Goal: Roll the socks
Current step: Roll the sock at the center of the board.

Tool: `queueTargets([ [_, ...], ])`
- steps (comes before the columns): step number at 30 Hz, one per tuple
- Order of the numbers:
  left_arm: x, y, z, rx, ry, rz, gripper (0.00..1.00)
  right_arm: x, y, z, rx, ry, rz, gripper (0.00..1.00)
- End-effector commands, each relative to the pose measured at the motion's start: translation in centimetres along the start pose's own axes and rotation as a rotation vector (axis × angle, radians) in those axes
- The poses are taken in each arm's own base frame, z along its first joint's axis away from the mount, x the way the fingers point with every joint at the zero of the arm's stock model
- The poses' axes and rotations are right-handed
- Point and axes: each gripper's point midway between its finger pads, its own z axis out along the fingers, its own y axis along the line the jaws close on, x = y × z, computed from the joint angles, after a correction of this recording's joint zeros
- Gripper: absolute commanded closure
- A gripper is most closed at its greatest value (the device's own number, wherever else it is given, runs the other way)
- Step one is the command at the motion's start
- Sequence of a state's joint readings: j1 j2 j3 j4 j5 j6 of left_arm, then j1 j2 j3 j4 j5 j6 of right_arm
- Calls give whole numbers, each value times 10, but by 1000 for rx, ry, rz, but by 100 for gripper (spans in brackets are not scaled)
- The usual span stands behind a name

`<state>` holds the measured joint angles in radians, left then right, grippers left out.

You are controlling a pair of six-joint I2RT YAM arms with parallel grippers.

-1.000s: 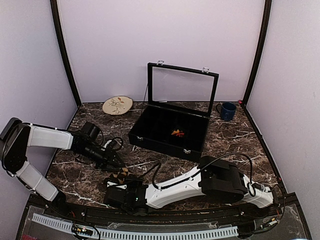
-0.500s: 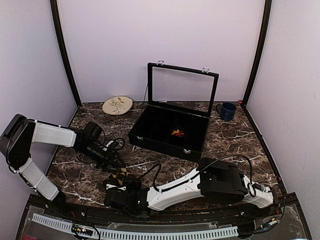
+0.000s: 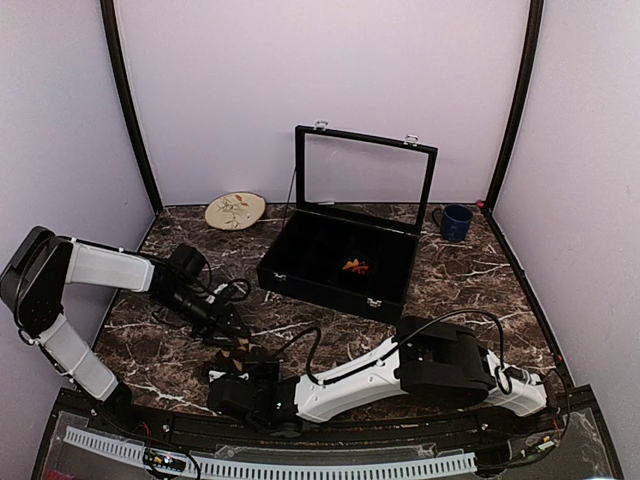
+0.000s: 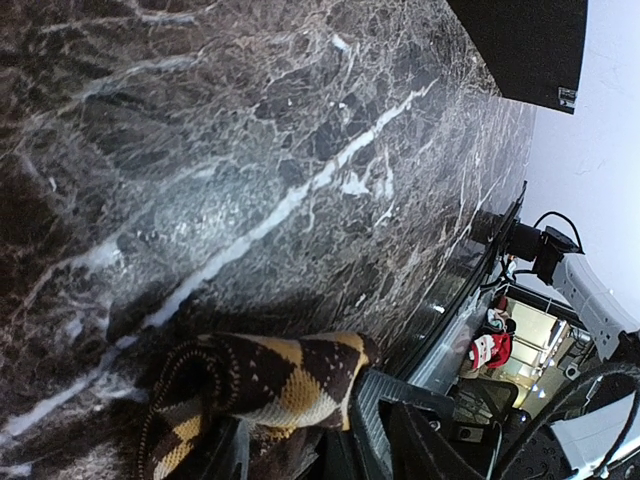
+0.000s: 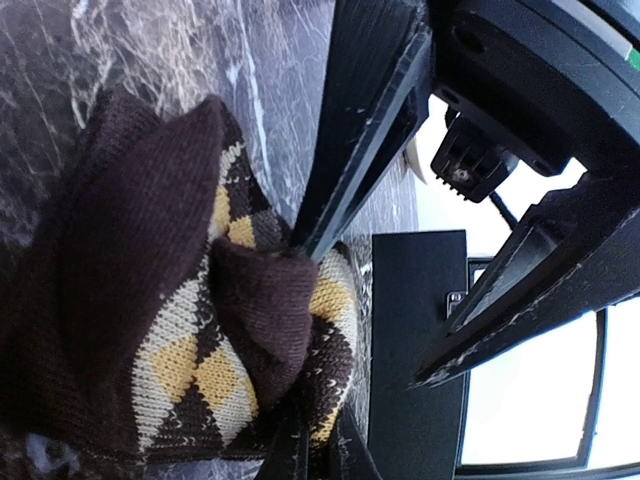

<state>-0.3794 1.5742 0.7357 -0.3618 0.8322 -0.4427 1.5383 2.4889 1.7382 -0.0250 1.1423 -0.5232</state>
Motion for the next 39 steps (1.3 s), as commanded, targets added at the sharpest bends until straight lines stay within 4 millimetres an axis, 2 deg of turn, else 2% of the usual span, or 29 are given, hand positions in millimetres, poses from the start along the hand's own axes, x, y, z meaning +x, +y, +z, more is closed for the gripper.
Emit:
queueTargets([
  [1, 10, 4, -2, -45, 15, 11, 49, -5, 0, -5, 24, -28, 10, 100],
  [12, 11, 19, 3, -126, 6, -26, 49, -6, -1, -16, 32, -81, 16, 100],
  [21, 7, 19, 3, -153, 8, -33, 50, -17, 9, -27, 11, -149, 23, 100],
  [23, 6, 19, 2, -159, 5, -31, 53, -20, 10, -29, 10, -159, 29, 100],
  [29, 5, 16, 6, -146, 19, -33, 80, -24, 14, -29, 12, -172, 31, 100],
  [32, 5, 14, 8, -133, 27, -30, 89, -25, 17, -29, 15, -168, 31, 100],
  [36, 6, 12, 10, -127, 35, -24, 100, -24, 19, -27, 13, -158, 35, 100],
  [39, 5, 12, 8, -129, 23, -9, 100, -24, 16, -25, 26, -142, 46, 100],
])
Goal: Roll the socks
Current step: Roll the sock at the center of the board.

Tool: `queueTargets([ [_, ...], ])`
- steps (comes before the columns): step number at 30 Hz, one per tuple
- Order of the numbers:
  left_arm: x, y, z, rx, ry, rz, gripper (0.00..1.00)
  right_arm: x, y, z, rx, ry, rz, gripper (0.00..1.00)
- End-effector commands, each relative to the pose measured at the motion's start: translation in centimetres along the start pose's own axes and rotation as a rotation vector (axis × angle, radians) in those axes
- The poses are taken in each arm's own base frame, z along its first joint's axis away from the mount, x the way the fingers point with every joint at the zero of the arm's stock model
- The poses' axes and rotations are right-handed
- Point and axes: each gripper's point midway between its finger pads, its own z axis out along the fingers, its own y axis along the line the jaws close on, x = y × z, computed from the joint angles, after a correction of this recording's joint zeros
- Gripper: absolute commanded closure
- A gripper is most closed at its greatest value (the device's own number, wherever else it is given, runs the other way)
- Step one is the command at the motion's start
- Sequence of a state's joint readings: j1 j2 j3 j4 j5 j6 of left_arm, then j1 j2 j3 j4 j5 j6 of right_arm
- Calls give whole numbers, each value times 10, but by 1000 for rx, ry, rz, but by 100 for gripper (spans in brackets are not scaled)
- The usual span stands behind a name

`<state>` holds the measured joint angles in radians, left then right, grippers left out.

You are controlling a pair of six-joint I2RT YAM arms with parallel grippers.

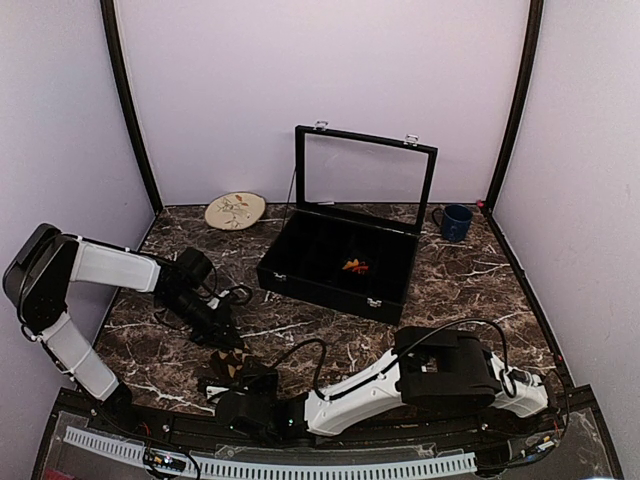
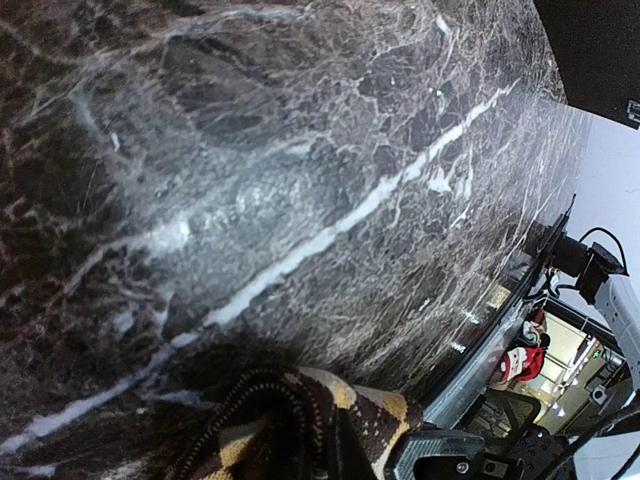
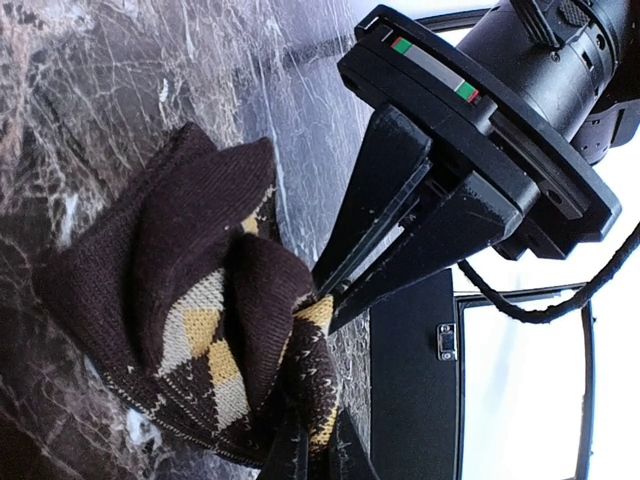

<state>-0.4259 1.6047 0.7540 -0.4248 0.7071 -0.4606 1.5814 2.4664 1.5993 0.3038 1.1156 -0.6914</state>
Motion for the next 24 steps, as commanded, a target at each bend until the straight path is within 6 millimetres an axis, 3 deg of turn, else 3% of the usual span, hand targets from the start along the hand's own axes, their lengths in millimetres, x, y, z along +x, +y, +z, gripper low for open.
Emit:
queueTargets([
  [1, -3, -8, -3, 10, -15, 34, 100, -7, 6, -2, 9, -2, 38, 100],
  [6, -13, -8, -10, 7, -134, 82, 100, -1, -3, 0, 24, 46, 100, 99],
  [8, -18, -10, -15, 15, -200, 107, 100, 2, -6, 1, 15, 71, 132, 95],
  [14, -32, -17, -26, 51, -355, 152, 100, 7, -12, -3, -31, 121, 222, 57],
  [18, -40, -17, -25, 59, -394, 163, 100, 11, -17, -5, -65, 148, 305, 50],
  [24, -48, -9, -16, 60, -420, 163, 100, 14, -29, -13, -113, 165, 431, 47],
])
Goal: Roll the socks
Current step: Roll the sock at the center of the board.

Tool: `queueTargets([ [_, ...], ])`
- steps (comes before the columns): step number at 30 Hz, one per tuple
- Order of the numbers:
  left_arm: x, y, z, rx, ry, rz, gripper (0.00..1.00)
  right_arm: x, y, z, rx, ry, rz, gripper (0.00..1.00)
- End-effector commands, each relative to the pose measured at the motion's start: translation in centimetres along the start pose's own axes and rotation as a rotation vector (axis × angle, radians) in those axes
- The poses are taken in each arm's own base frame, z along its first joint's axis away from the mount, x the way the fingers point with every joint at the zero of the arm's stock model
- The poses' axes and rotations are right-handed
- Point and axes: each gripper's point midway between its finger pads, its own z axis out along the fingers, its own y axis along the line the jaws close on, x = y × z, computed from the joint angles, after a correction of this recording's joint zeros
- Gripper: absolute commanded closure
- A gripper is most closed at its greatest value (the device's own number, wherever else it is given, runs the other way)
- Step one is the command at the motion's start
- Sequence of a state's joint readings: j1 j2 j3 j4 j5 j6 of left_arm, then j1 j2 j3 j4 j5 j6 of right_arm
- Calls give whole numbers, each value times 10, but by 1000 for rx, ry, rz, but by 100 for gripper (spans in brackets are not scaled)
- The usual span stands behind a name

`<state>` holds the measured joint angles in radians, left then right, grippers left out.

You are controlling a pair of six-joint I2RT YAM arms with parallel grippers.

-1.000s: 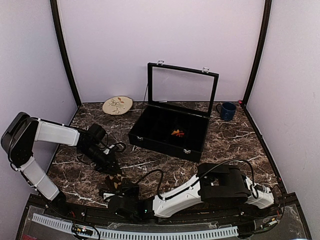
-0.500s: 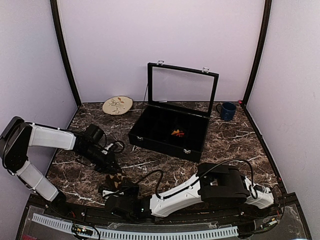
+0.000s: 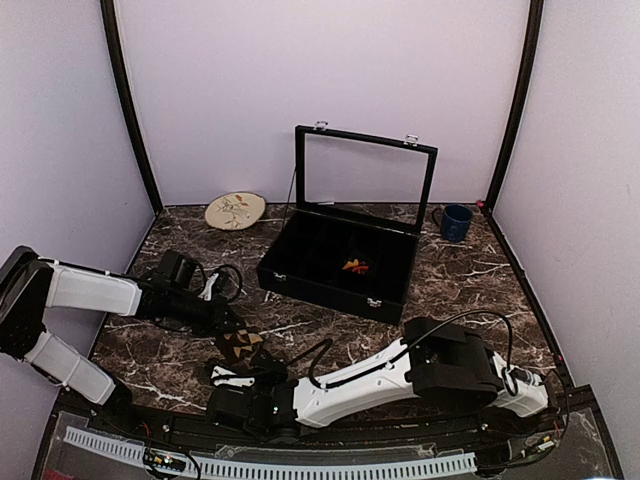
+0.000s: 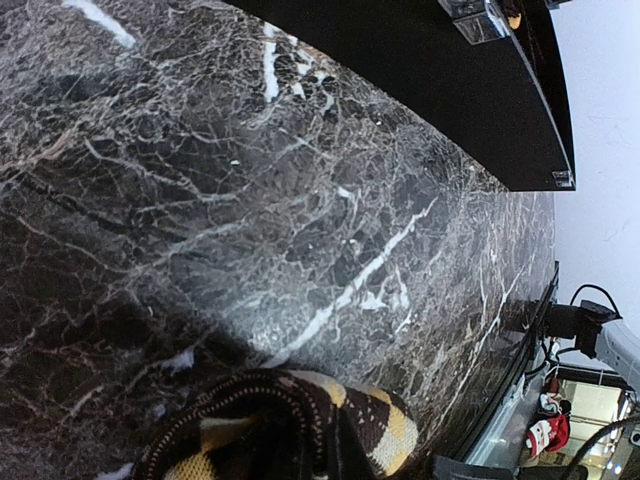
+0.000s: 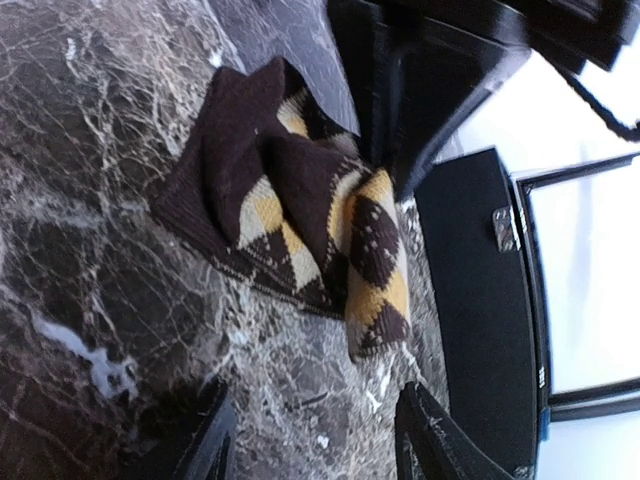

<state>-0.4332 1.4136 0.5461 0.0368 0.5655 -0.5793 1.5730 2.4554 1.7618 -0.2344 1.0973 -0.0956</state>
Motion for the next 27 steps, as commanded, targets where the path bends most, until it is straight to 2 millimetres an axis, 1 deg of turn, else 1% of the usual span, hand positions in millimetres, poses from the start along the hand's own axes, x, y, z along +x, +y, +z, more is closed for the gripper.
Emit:
queueTargets([
  [1, -7, 7, 7, -4, -48, 13, 100, -7, -25, -13, -53, 18, 179, 46],
  [3, -9, 9, 10, -7, -53, 19, 100, -8, -35, -21, -78, 15, 252, 46],
  [6, -10, 12, 14, -13, -52, 19, 100, -8, -57, -31, -107, 11, 393, 45],
  [8, -10, 14, 16, -16, -57, 14, 100, -5, -73, -33, -135, 15, 493, 45],
  [9, -10, 15, 17, -16, -59, 12, 100, -9, -82, -36, -156, 7, 555, 45],
  [11, -10, 18, 18, -19, -62, 5, 100, -10, -95, -32, -211, 10, 655, 45],
  [15, -9, 22, 21, -24, -69, 6, 100, -12, -103, -19, -337, 28, 803, 45],
  [18, -9, 24, 24, -24, -69, 11, 100, -13, -99, -6, -404, 56, 876, 45],
  [21, -8, 26, 23, -23, -83, 13, 100, -12, -94, 7, -492, 79, 1006, 45],
  [25, -6, 27, 21, -20, -102, 9, 100, -10, -96, 23, -554, 96, 1171, 45],
  [27, -5, 28, 20, -22, -112, 4, 100, -12, -95, 29, -589, 95, 1233, 45],
])
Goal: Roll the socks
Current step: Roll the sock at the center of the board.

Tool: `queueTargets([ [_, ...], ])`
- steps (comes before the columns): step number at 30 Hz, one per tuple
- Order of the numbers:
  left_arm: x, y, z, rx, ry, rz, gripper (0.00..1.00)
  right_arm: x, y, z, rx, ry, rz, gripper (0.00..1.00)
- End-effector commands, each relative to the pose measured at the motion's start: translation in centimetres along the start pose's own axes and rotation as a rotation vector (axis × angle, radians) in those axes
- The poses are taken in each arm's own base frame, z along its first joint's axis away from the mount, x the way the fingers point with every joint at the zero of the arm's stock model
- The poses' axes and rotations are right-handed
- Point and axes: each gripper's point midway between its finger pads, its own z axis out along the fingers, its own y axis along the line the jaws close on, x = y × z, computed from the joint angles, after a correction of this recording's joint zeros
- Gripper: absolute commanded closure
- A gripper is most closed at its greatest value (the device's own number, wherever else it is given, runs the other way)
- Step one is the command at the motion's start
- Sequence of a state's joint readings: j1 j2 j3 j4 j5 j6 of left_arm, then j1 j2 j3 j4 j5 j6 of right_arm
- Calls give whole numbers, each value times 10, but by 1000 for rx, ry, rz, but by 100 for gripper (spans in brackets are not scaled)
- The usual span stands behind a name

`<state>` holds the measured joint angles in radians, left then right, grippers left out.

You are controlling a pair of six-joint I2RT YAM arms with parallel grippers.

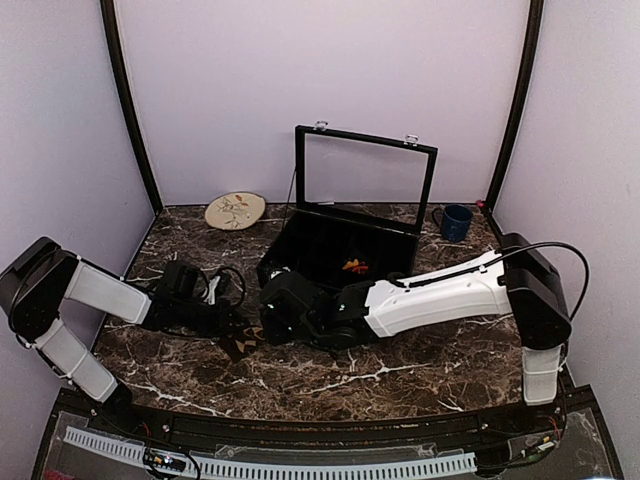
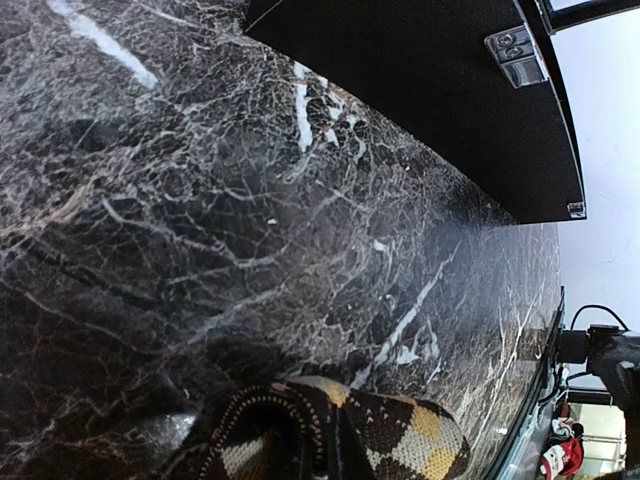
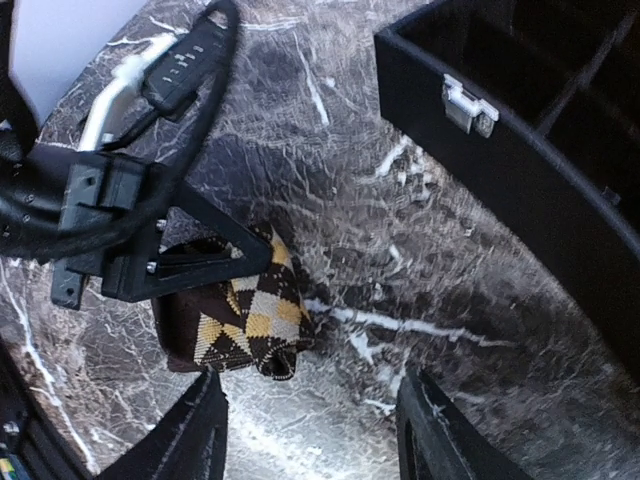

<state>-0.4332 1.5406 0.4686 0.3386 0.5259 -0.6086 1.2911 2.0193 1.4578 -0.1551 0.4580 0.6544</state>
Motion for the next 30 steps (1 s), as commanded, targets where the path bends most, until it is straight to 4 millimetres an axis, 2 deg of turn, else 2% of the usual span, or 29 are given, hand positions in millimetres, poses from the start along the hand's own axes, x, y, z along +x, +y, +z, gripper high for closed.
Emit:
queueTargets([
  [1, 8, 11, -4, -34, -24, -19, 100, -4, 16, 15, -152, 19, 212, 45],
  [7, 10, 10, -14, -30, -71, -21, 100, 9, 17, 35, -189, 91, 316, 45],
  [14, 11, 10, -21, -13, -117, -24, 100, 24, 18, 46, -258, 131, 456, 46],
  [22, 12, 9, -21, 11, -135, -27, 100, 31, 29, 58, -318, 171, 510, 46],
  [30, 12, 7, -22, 21, -145, -18, 100, 41, 27, 68, -342, 201, 564, 45],
])
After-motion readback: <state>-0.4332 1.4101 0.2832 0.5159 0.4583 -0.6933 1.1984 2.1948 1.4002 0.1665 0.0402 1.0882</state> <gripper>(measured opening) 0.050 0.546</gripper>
